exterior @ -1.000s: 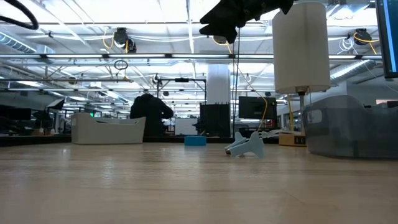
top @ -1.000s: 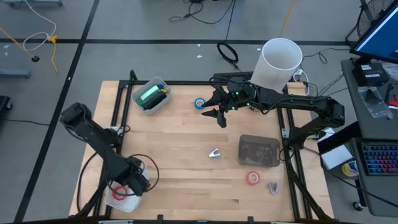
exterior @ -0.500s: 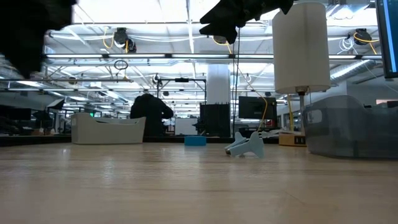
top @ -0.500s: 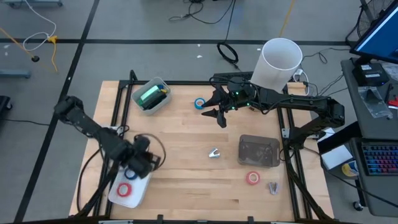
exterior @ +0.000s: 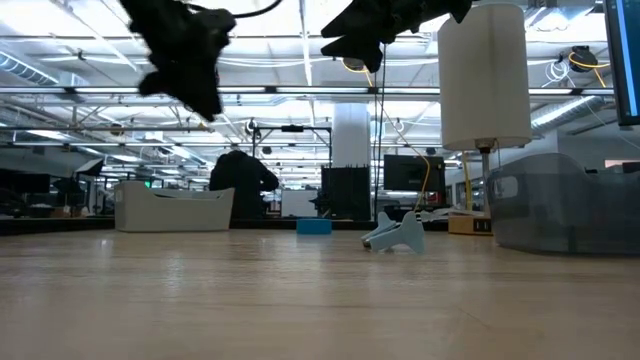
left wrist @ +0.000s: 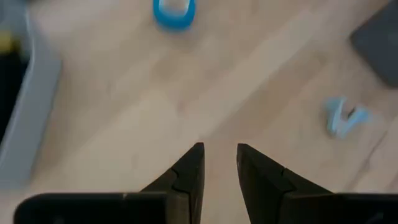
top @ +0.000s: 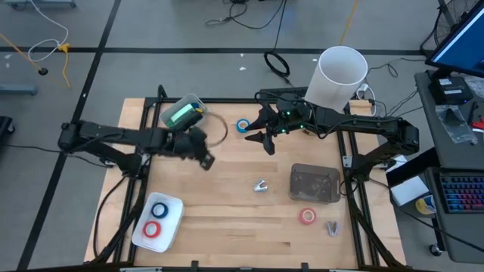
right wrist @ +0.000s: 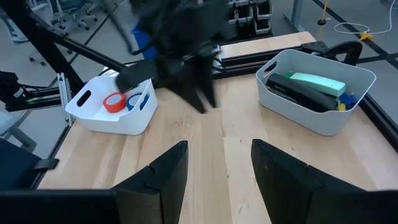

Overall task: Pick and place Stapler, Stapler remover, tape
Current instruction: Put the light blue tape into the white bin

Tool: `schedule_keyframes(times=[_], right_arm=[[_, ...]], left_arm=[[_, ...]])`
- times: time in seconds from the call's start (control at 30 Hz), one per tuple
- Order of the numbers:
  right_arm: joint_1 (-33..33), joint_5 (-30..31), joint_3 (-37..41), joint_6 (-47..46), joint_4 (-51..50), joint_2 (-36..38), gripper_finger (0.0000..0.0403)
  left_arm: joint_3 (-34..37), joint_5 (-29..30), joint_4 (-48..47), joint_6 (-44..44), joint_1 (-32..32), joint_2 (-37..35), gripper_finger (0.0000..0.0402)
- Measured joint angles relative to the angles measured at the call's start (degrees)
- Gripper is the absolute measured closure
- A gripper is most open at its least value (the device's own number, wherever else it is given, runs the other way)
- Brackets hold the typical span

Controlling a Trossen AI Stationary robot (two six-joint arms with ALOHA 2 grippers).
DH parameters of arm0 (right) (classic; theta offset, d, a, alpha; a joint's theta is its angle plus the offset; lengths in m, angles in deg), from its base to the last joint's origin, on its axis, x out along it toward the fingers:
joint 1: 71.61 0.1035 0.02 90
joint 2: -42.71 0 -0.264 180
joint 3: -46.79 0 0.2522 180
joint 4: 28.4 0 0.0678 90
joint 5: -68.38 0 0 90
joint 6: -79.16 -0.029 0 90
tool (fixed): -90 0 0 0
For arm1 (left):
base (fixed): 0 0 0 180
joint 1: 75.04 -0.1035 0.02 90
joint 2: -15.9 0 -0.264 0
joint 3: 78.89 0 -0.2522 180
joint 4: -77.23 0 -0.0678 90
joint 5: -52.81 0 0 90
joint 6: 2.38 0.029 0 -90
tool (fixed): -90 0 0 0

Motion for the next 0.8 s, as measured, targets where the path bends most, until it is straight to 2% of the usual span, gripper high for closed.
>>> schedule_keyframes(times=[0.23,0.37,0.5,0.57,0.8], right_arm=[[0.00,0.01,0.00,-1.51,-0.01,0.00,0.0234],[0.00,1.82,0.00,-2.31,-0.09,0.00,0.0234],[0.00,4.80,0.00,-3.29,-0.80,0.00,0.0234],[0.00,6.45,0.00,-4.15,-1.09,0.00,0.0234],[0.00,13.21,0.00,-6.06,-3.94,0.00,0.0234]], left_arm=[[-0.02,-5.57,16.70,24.08,-14.81,1.81,0.0309],[-0.02,-10.94,24.91,32.77,-21.45,5.65,0.0309],[-0.06,-17.07,31.70,37.14,-25.88,11.07,0.0309],[-1.18,-19.41,32.21,38.42,-27.34,14.49,0.0309],[-11.86,-21.47,31.10,42.10,-29.06,27.91,0.0309]])
